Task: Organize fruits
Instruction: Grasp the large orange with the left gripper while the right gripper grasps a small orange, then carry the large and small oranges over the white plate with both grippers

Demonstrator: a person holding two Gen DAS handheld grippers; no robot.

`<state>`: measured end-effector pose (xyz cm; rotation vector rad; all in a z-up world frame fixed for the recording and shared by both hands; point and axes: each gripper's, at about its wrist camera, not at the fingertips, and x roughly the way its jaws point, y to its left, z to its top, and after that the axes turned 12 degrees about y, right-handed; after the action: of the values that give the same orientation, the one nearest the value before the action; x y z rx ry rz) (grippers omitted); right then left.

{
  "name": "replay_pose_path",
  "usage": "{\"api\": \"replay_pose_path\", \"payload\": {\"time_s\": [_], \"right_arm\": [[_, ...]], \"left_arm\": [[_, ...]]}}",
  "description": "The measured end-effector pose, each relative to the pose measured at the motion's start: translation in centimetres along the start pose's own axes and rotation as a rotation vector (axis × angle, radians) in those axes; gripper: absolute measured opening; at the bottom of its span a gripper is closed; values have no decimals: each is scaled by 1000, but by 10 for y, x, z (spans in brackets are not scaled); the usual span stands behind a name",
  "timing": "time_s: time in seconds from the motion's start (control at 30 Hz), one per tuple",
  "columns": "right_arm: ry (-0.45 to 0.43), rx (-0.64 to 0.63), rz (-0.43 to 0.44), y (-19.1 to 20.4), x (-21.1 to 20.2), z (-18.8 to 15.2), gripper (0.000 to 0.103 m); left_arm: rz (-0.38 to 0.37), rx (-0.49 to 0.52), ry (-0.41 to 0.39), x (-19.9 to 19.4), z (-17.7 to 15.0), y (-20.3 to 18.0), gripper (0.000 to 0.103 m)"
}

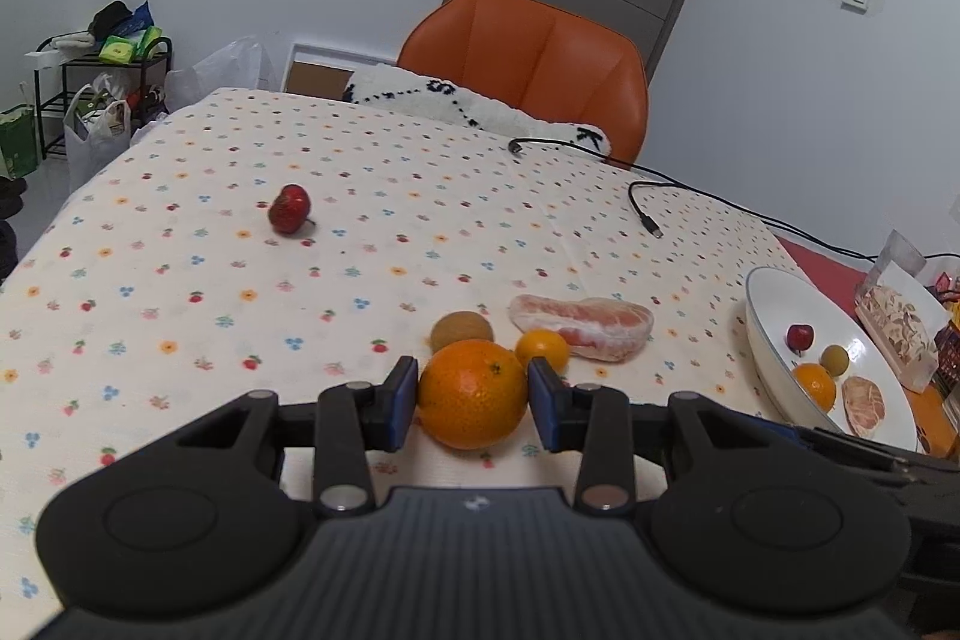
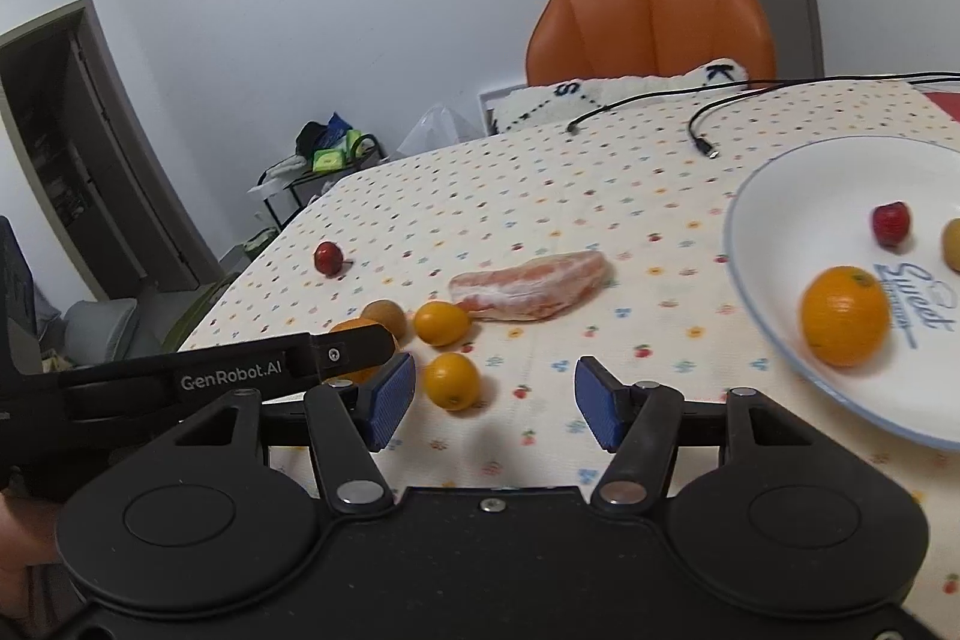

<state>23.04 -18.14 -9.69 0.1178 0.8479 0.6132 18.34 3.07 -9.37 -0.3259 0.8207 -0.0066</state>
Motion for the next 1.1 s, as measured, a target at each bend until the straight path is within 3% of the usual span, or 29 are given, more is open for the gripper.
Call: {"api": "replay_pose_path", "payload": {"time_s": [0.33,0.4,0.43,0.47,0.73,1.1], "right_arm": [[13,5,-5,9,16,5,56],[20,3,-3,11,19,6,51],[24,0,2,12,21,7,41],[37,-1,4,14,23,7,22],[-10,13,23,10,1,2,21],[-112,92,-25,-31,-50,-5,22]], "left_arm": [[-3,-12,1,-4,1,11,38],[2,-5,4,-7,1,9,38],[1,-1,0,-9,1,9,38],[1,3,-5,-11,2,8,38],[-12,39,-19,-17,2,-15,38],[-56,115,-21,-16,-4,-66,38]]}}
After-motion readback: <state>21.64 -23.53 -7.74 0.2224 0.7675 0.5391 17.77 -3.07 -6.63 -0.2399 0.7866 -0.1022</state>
